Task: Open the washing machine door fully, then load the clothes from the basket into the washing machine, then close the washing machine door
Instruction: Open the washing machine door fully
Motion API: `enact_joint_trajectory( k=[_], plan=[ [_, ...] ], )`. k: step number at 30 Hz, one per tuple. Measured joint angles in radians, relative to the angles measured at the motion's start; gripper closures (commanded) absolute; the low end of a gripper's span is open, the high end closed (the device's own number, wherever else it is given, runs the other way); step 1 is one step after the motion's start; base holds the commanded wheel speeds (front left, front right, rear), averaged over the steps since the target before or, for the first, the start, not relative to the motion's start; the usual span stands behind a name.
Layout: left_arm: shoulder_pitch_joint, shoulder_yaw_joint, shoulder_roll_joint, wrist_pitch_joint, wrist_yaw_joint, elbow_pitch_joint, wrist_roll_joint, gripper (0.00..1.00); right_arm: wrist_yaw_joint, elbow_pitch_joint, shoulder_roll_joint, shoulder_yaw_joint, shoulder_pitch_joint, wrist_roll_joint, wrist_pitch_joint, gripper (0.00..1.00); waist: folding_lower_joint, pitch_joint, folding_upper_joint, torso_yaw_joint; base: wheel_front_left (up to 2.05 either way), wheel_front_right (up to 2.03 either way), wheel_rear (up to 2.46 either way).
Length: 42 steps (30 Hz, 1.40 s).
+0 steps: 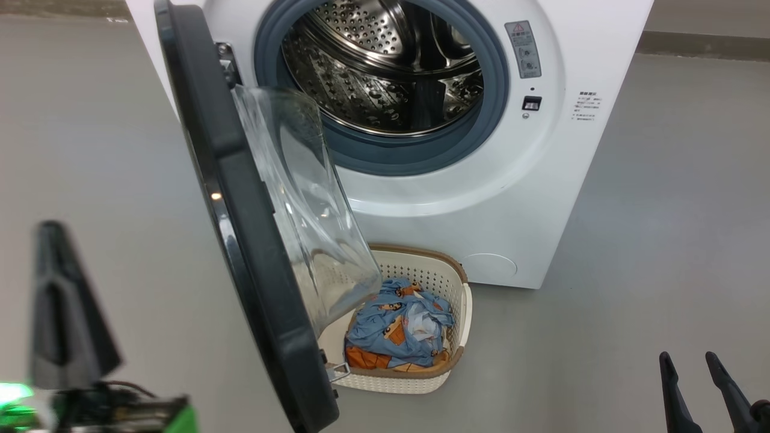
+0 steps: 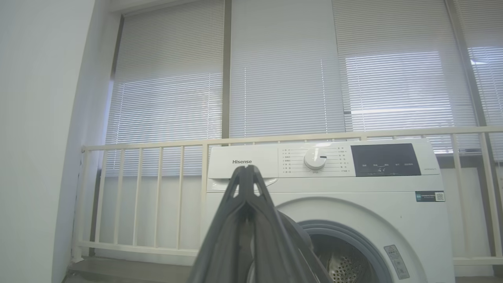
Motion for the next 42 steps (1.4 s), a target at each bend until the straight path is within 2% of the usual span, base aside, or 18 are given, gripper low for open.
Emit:
enact_joint_trajectory(
  k=[8, 13, 16, 21, 22, 29, 42],
  plan=[
    [0.013, -0.309, 0.005, 0.072, -0.015, -0.058, -0.004, 1.0, 0.0, 0.0, 0.005, 0.0, 0.001, 0.0, 0.0, 0.0, 0.0, -0.011, 0.0, 0.013, 0.0, 0.0, 0.0],
    [0.051, -0.454, 0.008, 0.132, -0.005, 0.007, -0.043, 1.0, 0.0, 0.0, 0.016, -0.001, 0.001, 0.0, 0.0, 0.0, 0.0, -0.012, 0.0, 0.019, 0.0, 0.0, 0.0],
    [0.061, -0.509, 0.008, 0.163, -0.004, 0.057, -0.068, 1.0, 0.0, 0.0, 0.02, -0.001, 0.002, 0.0, 0.0, 0.0, 0.0, -0.01, 0.0, 0.022, 0.0, 0.0, 0.0],
    [0.087, -0.54, 0.011, 0.203, 0.0, 0.137, -0.102, 1.0, 0.0, 0.0, 0.02, -0.003, 0.002, 0.0, 0.0, 0.0, 0.0, -0.009, 0.0, 0.027, 0.0, 0.0, 0.0],
    [0.09, -0.542, 0.012, 0.219, -0.001, 0.17, -0.138, 1.0, 0.0, 0.0, 0.02, -0.004, 0.003, 0.0, 0.0, 0.0, 0.0, -0.008, 0.0, 0.03, 0.0, 0.0, 0.0],
    [0.09, -0.516, 0.017, 0.241, -0.001, 0.275, -0.199, 1.0, 0.0, 0.001, 0.022, -0.002, 0.003, 0.0, 0.0, 0.0, 0.0, -0.007, 0.0, 0.03, 0.0, 0.0, 0.0],
    [0.088, -0.498, 0.029, 0.22, 0.024, 0.355, -0.198, 1.0, 0.0, 0.008, 0.023, -0.001, 0.003, 0.0, 0.0, 0.0, 0.0, -0.003, 0.0, 0.016, 0.0, 0.0, 0.0]
  ],
)
